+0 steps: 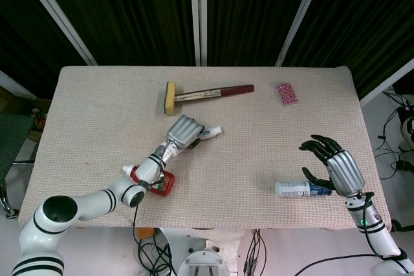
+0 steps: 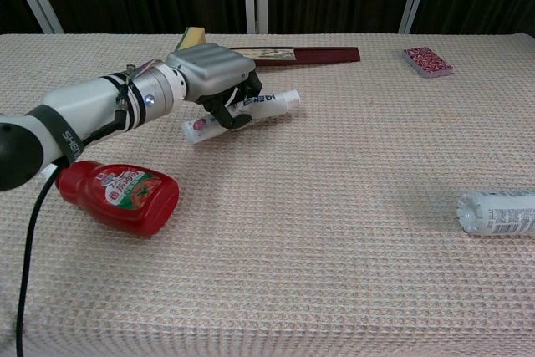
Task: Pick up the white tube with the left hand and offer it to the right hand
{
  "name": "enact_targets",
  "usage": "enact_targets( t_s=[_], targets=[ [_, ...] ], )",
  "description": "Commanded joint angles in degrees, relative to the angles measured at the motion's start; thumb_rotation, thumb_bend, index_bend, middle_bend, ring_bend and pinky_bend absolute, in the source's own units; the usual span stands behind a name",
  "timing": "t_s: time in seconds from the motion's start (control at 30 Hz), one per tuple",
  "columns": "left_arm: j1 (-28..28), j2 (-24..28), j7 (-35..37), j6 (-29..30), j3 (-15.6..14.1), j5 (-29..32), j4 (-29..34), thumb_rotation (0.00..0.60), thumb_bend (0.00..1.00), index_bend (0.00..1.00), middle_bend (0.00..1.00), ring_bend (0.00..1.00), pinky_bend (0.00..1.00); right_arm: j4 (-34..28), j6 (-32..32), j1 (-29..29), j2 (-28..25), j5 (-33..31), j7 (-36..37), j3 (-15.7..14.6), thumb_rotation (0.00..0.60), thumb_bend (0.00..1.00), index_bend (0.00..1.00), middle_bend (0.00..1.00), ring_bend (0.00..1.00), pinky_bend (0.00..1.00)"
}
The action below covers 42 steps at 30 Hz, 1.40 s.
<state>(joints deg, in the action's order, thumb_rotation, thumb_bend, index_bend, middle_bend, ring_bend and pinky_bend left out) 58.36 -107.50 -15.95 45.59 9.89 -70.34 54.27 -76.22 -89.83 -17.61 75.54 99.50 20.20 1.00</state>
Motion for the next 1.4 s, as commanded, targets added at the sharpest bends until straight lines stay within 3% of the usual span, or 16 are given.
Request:
enact_targets(
  t_s=[0.03, 0.37, 0.57, 0.8, 0.97, 1.4],
  targets=[
    [-0.7, 0.69, 5.96, 1.75, -1.76, -4.78, -0.69, 0.6, 0.6, 0.65, 0.7, 0.61, 0.75, 0.05, -0.09, -0.01, 0.0, 0.03, 0.11, 0.06, 0.6, 0.3, 0.34, 0.32, 0.15, 0.28],
    [-2.01, 4.7, 21.89, 12.46, -5.04, -16.9, 0.07, 0.6, 0.68, 0.66, 0.74, 0.66, 0.82, -1.98, -1.0, -0.63, -1.85, 0.89, 0.34, 0.83, 0.6, 0.3, 0.34, 0.32, 0.15, 0.28],
    [-2.16, 6.91, 25.71, 19.71, -5.88, -22.59, 2.42, 0.6, 0.68, 0.67, 0.74, 0.66, 0.82, -5.18, -0.24, -2.09, -4.01, 1.9, -1.61, 1.7, 0.6, 0.3, 0.34, 0.33, 0.16, 0.3],
    [-1.46, 8.69, 29.47, 21.86, -5.8, -25.01, 8.05, 0.6, 0.68, 0.67, 0.74, 0.66, 0.82, -10.32, 2.63, -6.11, -6.25, 5.79, -10.4, 3.4, 0.6, 0.3, 0.37, 0.34, 0.18, 0.33],
    [-1.48, 9.82, 31.97, 23.63, -5.48, -26.11, 10.73, 0.6, 0.68, 0.67, 0.74, 0.66, 0.82, -13.18, 5.71, -9.05, -6.98, 7.4, -15.94, 4.65, 0.6, 0.21, 0.39, 0.34, 0.18, 0.33],
    [-1.74, 12.74, 33.2, 25.81, -5.66, -28.5, 16.32, 0.6, 0.68, 0.67, 0.75, 0.66, 0.81, -12.3, 8.93, -14.38, -3.68, 10.54, -21.23, 5.82, 0.6, 0.19, 0.43, 0.35, 0.19, 0.34]
  ],
)
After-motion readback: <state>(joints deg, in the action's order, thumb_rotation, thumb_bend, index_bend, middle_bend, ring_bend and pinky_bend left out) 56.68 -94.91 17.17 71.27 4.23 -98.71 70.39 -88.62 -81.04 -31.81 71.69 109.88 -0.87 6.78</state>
